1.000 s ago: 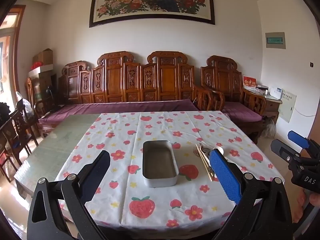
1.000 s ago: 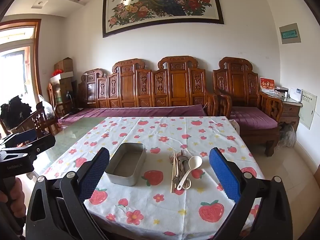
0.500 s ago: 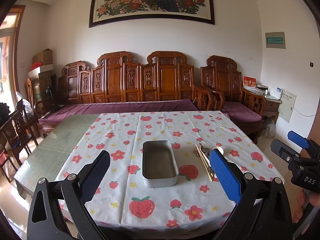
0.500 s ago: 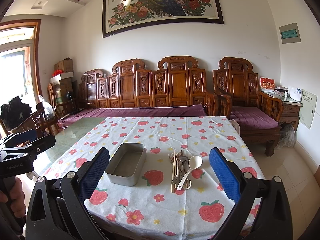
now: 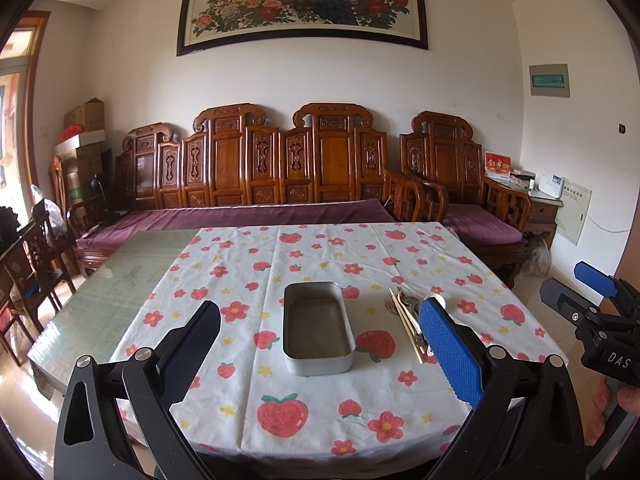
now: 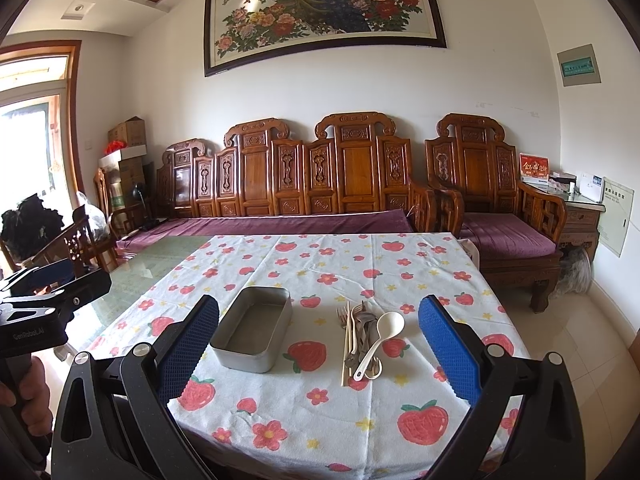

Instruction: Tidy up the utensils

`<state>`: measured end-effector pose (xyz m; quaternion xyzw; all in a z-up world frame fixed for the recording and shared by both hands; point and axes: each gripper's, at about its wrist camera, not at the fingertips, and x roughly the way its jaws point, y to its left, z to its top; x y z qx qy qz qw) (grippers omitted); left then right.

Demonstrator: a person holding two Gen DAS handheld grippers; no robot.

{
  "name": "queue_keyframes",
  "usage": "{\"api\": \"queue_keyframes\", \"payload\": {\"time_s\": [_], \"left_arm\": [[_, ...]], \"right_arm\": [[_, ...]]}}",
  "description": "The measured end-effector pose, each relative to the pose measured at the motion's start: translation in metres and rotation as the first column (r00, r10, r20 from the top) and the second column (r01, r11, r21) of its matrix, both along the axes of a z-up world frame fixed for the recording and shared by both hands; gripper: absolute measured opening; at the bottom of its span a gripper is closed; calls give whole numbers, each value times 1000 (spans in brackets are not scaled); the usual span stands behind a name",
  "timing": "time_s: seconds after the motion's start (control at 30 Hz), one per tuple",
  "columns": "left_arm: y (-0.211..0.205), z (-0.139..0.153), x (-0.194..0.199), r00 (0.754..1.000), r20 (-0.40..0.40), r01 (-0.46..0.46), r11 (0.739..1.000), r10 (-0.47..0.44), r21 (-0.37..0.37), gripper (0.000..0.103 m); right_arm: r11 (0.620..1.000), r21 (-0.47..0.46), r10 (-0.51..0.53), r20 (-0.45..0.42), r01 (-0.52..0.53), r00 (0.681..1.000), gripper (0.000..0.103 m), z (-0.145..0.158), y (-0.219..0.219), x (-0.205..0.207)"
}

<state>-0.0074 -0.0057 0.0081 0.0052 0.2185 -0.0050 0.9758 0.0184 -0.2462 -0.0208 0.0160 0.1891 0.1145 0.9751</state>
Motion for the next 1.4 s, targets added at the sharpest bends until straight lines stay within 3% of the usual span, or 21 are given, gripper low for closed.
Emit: {"api": "queue_keyframes", "payload": {"time_s": [0.57, 0.9, 1.4], "left_arm": [[-3, 5, 3, 1000, 3, 1, 1000, -1, -1, 97], [-16, 22, 2, 1000, 8, 12, 1000, -12, -3, 97], [-11, 4, 7, 1000, -15, 21, 1000, -21, -2, 97]], "right_arm": [[1000, 3, 0, 1, 0, 1000, 100, 0, -1, 0], [1000, 4, 0, 1, 0, 1000, 101, 1, -1, -1], [1000, 5, -3, -11, 4, 1000, 101, 0, -1, -1]]}}
